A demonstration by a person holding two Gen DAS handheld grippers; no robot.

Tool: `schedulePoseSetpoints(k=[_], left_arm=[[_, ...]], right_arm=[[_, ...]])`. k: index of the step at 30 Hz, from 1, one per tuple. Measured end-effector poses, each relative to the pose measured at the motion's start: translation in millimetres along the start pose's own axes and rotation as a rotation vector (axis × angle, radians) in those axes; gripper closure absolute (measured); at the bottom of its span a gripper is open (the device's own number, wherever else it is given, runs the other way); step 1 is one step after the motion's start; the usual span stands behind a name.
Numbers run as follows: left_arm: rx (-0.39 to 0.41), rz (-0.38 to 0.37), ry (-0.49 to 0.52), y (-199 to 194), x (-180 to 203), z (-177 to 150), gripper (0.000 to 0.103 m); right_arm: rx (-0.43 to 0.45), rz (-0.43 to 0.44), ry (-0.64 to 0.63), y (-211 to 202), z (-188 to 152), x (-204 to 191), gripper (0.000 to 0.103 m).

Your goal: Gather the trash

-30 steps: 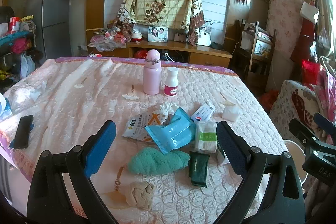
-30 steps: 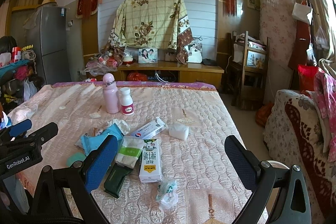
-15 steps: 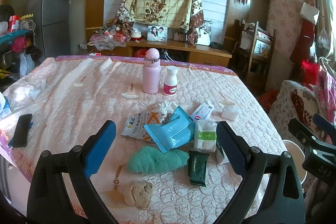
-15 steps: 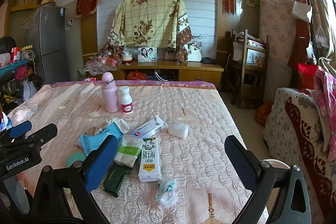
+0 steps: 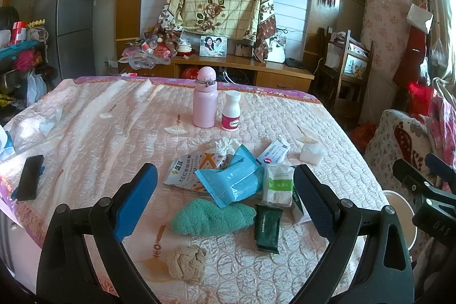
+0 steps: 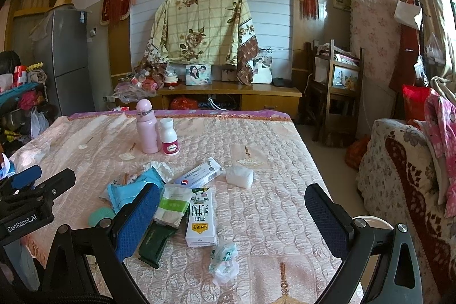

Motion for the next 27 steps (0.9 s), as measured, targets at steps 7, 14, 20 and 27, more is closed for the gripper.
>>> schedulePoseSetpoints(k=[7,14,20,27], left_arm=[[-0.001,-0.003,-0.002,-0.2,-0.4,-0.5,0.007],[0.0,-0.001,-0.002,-0.5,-1.5,-0.2,0.007],[-0.001,-0.001,0.001,-0.4,-0.9,-0.4,0.007],[-0.006,-0.003,0.002,0.6,2.2,-4.4,0.007]], right_arm=[[-0.005,-0.002,0.001,1.9,1.9,2.4,0.002],[-0.01,-0.002,0.002,2.8,0.2,2.1,0.002],[-0.014,-0.001,0.004,3.4,2.5,2.6,0.002],[-0.02,-0.001,0.007,4.9,1.2,4.6,0.002]])
Point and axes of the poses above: each gripper's, at about its wrist camera, not at the fingertips, and y roughly the way its jaws point, x to its right, z to its top, the point moved 7 cm from there along y, roughly the way its jaws point, and after that the axes turned 14 degrees about -x, right-handed, at the moved point
